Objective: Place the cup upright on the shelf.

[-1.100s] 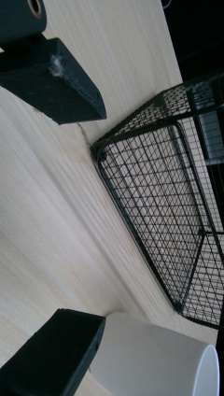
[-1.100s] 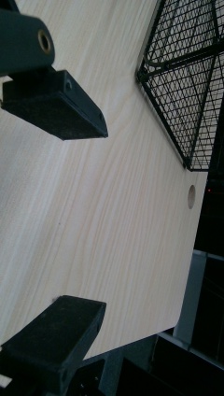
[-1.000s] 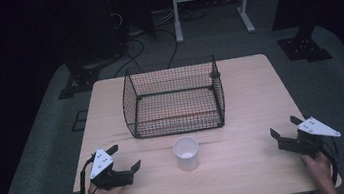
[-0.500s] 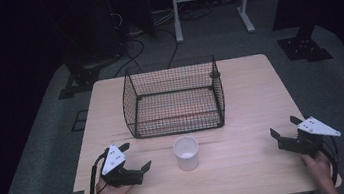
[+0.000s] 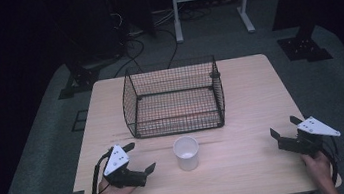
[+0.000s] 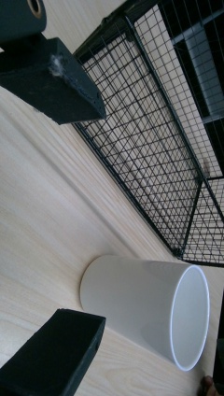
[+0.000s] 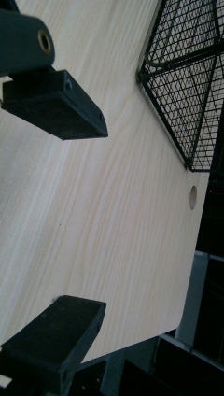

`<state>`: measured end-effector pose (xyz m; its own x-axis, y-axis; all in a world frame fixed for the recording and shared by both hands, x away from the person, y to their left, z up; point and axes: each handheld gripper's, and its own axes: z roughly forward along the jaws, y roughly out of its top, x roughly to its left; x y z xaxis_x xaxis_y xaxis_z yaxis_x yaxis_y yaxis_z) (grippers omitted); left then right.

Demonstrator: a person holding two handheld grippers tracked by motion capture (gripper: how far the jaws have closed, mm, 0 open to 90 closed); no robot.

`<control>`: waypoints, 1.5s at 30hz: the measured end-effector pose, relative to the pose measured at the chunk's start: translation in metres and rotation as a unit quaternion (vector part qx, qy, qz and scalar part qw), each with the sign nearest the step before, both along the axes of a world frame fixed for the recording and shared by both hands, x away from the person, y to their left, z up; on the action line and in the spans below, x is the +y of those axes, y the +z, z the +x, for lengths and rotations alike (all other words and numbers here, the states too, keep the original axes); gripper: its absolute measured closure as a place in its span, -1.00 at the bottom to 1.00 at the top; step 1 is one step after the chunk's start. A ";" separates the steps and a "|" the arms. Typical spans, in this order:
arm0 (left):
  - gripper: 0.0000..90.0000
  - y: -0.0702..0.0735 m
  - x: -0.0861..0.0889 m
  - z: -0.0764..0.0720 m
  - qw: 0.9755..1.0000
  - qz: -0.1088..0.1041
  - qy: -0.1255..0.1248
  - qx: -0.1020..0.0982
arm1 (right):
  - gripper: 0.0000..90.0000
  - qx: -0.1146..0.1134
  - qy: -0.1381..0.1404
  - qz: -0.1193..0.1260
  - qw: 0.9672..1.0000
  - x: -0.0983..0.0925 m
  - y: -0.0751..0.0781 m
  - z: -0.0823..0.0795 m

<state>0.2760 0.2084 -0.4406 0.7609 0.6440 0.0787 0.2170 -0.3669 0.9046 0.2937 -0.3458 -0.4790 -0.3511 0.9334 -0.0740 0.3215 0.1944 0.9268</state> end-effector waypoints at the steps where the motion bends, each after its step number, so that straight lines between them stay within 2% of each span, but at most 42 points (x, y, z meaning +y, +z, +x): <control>1: -0.94 0.000 0.000 0.000 1.000 0.000 -0.001 0.001 | -0.71 0.000 0.000 0.000 1.000 0.000 0.000 0.000; 7: -0.94 0.000 -0.005 -0.002 1.000 0.011 -0.012 0.001 | -0.71 0.000 0.000 -0.001 1.000 0.000 0.000 0.000; 26: -0.95 0.005 -0.020 -0.003 0.998 0.013 -0.053 0.015 | -0.71 -0.001 0.001 -0.002 1.000 0.001 0.000 0.000; 30: -0.95 0.006 -0.026 -0.003 0.997 0.025 -0.065 0.020 | -0.71 -0.001 0.002 -0.003 1.000 0.001 0.000 0.000; 45: -0.95 0.008 -0.053 0.001 0.993 0.048 -0.102 0.027 | -0.71 -0.002 0.004 -0.003 1.000 0.001 0.000 0.000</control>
<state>0.2771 0.1551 -0.4330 0.8797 0.4673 0.0878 0.1759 -0.4914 0.8530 0.2933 -0.3446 -0.4790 -0.3576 0.9303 -0.0812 0.3156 0.2023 0.9271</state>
